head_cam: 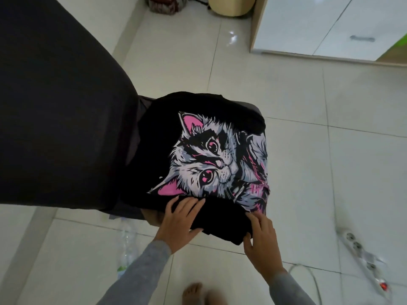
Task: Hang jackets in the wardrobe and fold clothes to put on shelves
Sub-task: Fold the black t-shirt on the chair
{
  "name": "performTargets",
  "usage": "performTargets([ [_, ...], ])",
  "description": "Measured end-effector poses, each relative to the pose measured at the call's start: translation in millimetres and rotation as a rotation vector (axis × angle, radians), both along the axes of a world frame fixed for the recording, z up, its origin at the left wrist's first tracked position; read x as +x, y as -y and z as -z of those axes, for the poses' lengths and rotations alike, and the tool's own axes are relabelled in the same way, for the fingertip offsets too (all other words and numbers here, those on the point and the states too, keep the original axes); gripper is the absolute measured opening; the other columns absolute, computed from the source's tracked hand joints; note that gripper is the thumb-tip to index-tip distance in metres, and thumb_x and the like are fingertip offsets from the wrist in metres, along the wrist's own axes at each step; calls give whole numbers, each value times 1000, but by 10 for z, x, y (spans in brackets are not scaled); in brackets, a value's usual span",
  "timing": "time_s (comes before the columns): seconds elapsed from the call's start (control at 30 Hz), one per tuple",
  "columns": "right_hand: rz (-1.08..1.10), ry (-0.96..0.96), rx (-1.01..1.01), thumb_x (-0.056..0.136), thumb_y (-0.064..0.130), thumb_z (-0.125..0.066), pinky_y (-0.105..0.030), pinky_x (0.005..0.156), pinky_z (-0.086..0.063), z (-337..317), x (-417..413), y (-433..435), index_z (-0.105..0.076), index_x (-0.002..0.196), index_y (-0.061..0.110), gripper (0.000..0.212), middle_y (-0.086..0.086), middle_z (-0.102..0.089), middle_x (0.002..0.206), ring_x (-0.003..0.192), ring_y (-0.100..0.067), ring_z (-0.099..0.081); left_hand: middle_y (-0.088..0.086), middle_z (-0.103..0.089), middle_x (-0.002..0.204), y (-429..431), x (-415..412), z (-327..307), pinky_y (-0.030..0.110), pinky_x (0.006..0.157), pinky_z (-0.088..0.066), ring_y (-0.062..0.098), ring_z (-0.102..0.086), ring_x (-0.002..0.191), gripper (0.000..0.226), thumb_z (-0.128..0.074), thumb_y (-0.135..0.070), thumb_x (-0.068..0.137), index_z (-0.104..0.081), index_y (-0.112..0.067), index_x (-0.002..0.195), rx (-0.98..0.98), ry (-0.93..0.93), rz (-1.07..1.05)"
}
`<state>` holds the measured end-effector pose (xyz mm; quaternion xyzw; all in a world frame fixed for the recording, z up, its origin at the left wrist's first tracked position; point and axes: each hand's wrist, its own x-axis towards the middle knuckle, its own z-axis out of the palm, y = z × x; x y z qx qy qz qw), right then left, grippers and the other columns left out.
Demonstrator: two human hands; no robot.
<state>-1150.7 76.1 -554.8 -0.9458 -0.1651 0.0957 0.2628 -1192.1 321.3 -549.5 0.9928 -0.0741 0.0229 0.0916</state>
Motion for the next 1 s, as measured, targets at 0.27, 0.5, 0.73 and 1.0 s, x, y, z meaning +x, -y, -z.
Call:
performTargets([
  [0.27,555,-315,316,86,6,-58,-32,79,-43,8,-171,-145,-42,107,16,27,-5,-43,103,92,-24,-50,0,-57,94,68,-28,3,28,80,-34,16,-46,91,44,-82,-27,66,-49,-21,94,-201,45,-13],
  [0.5,1094,-817,818,100,20,-33,-49,98,-40,22,-18,-252,-28,115,23,16,-12,-50,119,108,-30,-54,13,-61,118,-61,-4,-275,36,101,-41,25,-55,113,45,-59,-19,91,-46,-3,130,-756,-141,-557],
  [0.73,1243,-1149,1023,97,46,-33,-51,105,-29,42,81,-231,-43,136,20,48,-11,-51,132,126,-30,-44,-4,-64,108,-104,212,-484,40,96,-48,14,-60,108,23,-55,-40,89,-45,-35,110,-876,-57,-539],
  [1.0,1327,-1124,1159,93,48,-48,-26,69,-42,21,60,-311,-53,108,16,35,-4,-57,98,82,-16,-54,-16,-61,94,-27,334,-607,15,81,-48,-5,-59,92,6,-45,-35,93,-46,-36,98,-934,84,-542],
])
